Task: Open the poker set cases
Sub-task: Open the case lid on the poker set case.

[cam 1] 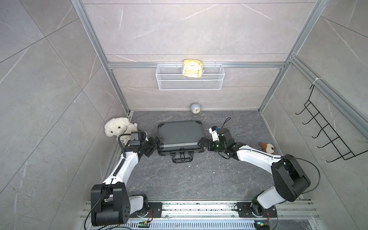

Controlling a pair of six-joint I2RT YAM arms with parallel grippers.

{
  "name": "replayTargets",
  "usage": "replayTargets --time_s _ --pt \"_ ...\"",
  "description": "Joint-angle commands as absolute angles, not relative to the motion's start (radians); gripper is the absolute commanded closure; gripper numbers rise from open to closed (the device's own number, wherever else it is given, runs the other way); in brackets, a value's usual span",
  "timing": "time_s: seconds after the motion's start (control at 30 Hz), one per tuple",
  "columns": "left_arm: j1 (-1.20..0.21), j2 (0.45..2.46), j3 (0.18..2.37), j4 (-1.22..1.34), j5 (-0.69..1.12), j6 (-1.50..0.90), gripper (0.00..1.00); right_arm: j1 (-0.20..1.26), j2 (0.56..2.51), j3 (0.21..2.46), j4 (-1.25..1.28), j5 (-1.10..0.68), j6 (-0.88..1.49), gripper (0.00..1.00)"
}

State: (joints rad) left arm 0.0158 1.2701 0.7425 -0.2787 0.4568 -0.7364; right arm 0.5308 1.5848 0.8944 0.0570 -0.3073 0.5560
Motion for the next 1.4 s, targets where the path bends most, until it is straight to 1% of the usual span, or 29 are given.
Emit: replayTargets --time_s 0.0,0.33,0.47,0.57,0.63,0.73,1.0,1.13,1.37 --pt "0.018 1.281 0.721 -0.169 0.552 -0.774 0.01 0.535 1.609 0.880 0.105 -0.350 0.596 0.02" --pt "0.018 1.249 0.762 -0.157 0.566 -0.801 0.01 0.535 1.669 0.903 0.265 -0.449 0.708 0.02" --pt "0.018 1.255 0.790 -0.146 0.566 -0.814 0.01 0.535 1.653 0.933 0.265 -0.448 0.725 0.01" --pt "0.018 1.259 0.838 -0.134 0.564 -0.831 0.01 0.536 1.618 0.992 0.209 -0.425 0.706 0.01" --pt "0.018 1.267 0.902 -0.136 0.555 -0.836 0.01 0.535 1.608 1.063 0.142 -0.398 0.677 0.00" --pt "0.017 1.317 1.028 -0.166 0.538 -0.814 0.01 0.532 1.649 1.190 0.041 -0.373 0.633 0.00" --pt "0.021 1.635 1.380 -0.221 0.553 -0.740 0.02 0.492 1.917 1.588 -0.077 -0.368 0.600 0.00" --pt "0.028 1.762 1.494 -0.220 0.574 -0.727 0.02 0.473 2.035 1.738 -0.104 -0.384 0.596 0.00" --pt "0.066 1.863 1.606 -0.182 0.588 -0.738 0.02 0.432 2.179 1.968 -0.175 -0.406 0.596 0.00"
